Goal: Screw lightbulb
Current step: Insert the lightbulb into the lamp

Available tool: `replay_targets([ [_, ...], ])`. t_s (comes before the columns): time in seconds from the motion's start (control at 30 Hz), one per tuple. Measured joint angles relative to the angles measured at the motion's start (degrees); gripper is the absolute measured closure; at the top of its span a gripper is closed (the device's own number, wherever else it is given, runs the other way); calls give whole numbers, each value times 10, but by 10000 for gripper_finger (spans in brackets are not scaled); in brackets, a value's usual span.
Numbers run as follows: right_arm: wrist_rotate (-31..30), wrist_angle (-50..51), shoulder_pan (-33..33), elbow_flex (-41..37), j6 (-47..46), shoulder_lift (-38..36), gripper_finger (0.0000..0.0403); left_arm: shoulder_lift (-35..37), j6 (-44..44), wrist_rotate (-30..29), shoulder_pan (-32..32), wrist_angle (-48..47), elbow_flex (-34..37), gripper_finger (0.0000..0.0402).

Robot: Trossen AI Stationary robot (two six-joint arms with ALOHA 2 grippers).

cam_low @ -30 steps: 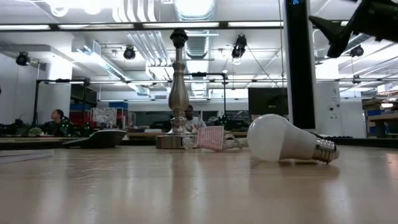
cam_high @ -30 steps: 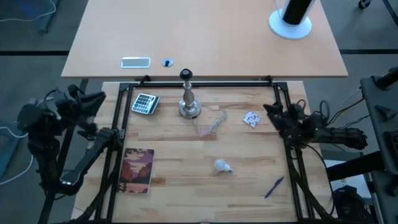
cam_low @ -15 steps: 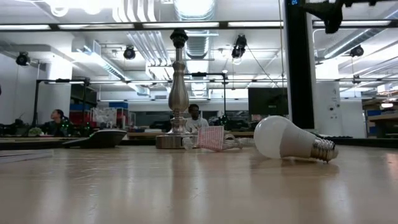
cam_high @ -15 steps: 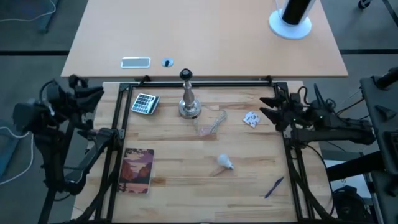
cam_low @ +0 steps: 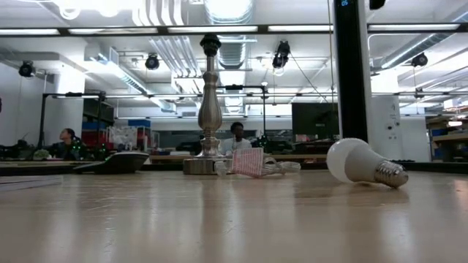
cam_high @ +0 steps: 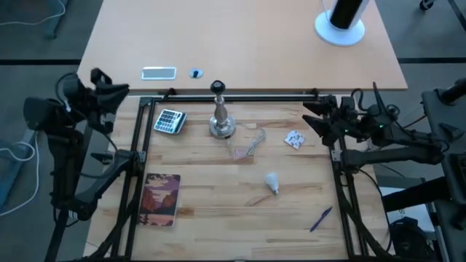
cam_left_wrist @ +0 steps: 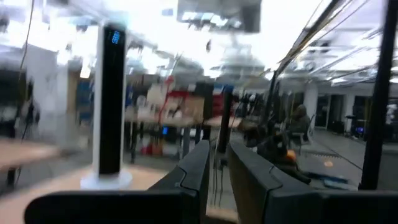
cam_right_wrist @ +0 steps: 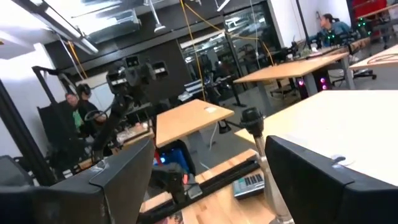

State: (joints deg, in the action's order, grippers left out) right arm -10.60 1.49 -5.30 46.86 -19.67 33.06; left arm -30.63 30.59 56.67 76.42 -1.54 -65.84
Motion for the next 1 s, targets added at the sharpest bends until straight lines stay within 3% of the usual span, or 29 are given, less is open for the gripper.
replay_targets([
  [0.23,0,0,0,48,36,25,114,-92,159,0,-12,423,-15,351],
  [0.3,0,0,0,58,48,31,117,-125,203,-2,-15,486,-33,351],
  [0.7,0,18,0,72,32,38,109,-296,234,-21,-99,501,-171,351],
  [1.0,6,44,0,71,-1,38,92,-399,140,-17,-302,490,-256,351],
])
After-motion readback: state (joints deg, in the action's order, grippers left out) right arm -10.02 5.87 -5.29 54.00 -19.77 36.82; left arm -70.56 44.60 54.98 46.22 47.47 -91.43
